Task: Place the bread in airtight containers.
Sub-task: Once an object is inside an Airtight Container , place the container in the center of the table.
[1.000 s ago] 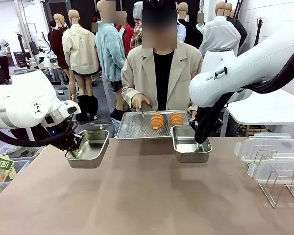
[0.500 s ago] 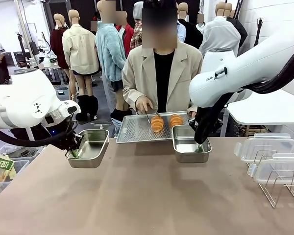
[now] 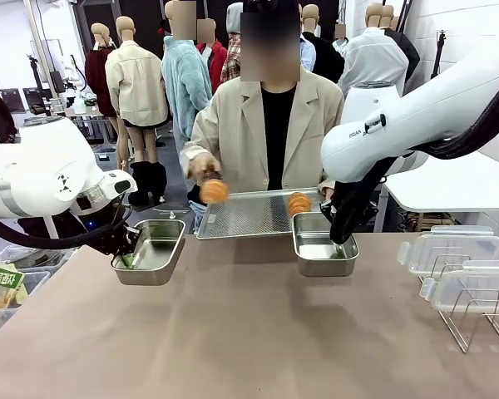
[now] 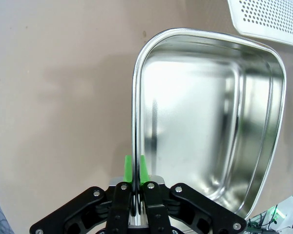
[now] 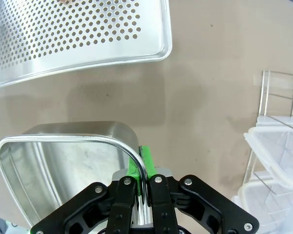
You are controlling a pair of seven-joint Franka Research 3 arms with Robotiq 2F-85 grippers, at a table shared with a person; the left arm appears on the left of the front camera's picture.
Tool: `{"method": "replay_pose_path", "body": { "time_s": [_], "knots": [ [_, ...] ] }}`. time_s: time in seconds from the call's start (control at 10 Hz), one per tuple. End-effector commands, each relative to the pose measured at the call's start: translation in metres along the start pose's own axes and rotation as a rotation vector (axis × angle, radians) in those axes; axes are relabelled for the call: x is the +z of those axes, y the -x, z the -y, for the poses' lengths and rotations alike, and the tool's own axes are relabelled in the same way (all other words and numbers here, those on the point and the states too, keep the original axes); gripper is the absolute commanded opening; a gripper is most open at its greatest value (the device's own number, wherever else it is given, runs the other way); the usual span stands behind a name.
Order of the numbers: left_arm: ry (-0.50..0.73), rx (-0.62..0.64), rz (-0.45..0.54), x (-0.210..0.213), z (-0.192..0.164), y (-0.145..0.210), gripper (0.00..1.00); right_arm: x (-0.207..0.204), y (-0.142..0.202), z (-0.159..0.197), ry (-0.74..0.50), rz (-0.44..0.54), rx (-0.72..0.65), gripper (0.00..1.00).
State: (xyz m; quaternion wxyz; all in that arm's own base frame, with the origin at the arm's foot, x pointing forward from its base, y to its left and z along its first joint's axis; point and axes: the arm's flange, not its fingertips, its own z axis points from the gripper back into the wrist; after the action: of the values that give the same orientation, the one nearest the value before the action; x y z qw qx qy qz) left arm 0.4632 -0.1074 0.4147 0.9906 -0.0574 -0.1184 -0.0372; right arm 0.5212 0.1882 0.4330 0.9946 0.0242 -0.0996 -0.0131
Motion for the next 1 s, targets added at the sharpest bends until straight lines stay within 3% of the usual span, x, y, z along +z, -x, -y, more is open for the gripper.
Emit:
{"method": "replay_pose_path", "body": {
  "time_s": [0.0,0.9],
  "knots": [
    [-0.010,-0.007,0.020,0.0032,-0.0018,-0.0022,0.00,-0.0017,0.0011,0.0004,-0.008,0.017,-0.007,0.00],
    [-0.010,-0.007,0.020,0.0032,-0.0018,-0.0022,0.00,-0.0017,0.0011,0.0004,-0.008,0.017,-0.007,0.00]
  ]
}}
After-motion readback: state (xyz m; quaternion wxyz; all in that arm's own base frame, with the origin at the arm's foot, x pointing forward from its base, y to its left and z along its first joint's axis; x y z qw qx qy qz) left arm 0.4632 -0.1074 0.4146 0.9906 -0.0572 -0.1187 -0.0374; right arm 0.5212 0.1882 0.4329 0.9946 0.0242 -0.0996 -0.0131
